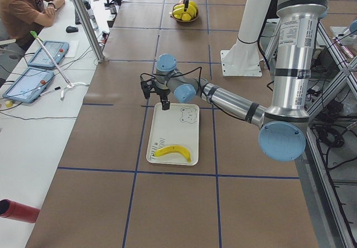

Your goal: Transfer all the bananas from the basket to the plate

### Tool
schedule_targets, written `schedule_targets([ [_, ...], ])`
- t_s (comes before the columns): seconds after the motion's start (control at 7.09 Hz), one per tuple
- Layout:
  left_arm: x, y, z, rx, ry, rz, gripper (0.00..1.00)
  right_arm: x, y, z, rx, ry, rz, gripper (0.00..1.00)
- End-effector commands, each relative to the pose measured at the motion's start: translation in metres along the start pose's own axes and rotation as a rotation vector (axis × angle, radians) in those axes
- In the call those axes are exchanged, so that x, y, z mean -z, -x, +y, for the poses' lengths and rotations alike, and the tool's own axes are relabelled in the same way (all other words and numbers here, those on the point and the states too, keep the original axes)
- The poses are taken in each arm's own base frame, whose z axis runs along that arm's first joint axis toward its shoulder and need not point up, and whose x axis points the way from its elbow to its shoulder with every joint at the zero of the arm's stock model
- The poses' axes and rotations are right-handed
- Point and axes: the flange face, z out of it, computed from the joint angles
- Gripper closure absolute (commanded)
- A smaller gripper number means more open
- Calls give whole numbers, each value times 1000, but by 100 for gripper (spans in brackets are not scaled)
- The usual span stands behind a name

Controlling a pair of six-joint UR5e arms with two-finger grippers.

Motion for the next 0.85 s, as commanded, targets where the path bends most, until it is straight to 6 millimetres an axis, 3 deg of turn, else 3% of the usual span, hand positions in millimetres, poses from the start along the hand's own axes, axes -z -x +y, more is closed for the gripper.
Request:
schedule_targets([
  [0.0, 2, -2, 2, -3, -1, 5, 0, -18, -7, 1, 4, 36, -14, 5],
  [0.71, 6, -3, 4, -8, -3, 11, 0, -23, -22, 14, -14, 84, -12, 6],
])
